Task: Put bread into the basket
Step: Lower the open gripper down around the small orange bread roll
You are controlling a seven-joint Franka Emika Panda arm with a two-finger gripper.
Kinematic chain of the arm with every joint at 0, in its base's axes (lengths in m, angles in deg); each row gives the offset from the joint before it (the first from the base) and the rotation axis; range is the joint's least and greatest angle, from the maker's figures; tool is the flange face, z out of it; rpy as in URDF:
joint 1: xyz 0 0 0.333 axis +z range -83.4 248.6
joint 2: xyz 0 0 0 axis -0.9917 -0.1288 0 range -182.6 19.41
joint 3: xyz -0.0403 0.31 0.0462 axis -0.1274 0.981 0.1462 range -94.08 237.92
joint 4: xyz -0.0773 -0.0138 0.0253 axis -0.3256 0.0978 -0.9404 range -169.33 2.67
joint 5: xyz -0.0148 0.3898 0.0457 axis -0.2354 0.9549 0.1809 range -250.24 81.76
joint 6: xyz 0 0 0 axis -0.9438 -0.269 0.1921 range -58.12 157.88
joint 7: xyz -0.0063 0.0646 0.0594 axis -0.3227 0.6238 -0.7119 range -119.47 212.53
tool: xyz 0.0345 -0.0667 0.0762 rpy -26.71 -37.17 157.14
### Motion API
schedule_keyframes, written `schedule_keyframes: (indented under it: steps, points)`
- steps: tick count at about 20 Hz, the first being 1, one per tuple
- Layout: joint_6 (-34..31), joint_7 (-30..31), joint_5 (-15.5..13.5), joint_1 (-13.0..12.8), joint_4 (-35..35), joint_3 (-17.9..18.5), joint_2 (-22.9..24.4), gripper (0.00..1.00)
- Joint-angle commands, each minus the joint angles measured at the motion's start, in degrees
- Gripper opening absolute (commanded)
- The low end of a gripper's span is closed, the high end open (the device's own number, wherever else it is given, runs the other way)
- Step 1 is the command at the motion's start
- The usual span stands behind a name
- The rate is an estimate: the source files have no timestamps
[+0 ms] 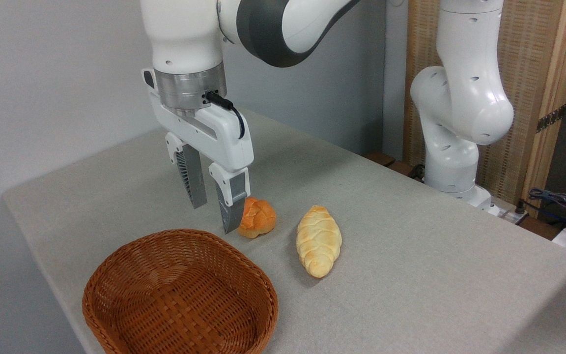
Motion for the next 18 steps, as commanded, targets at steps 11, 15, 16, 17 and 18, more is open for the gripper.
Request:
schedule_keyframes:
  steps: [11, 15, 16, 17, 18]
  points:
    - [2.8, -3.9, 1.0, -7.9, -17.0, -0.9, 8.9, 1.00]
    - [2.8, -4.9, 1.1, -9.4, -18.1, -0.9, 7.6, 1.00]
    - [2.9, -4.9, 1.1, -9.5, -18.0, -1.0, 6.8, 1.00]
    - [2.9, -4.9, 1.6, -10.0, -18.1, -1.0, 6.2, 1.00]
    - [2.9, -4.9, 2.8, -10.1, -18.1, -1.1, 5.7, 1.00]
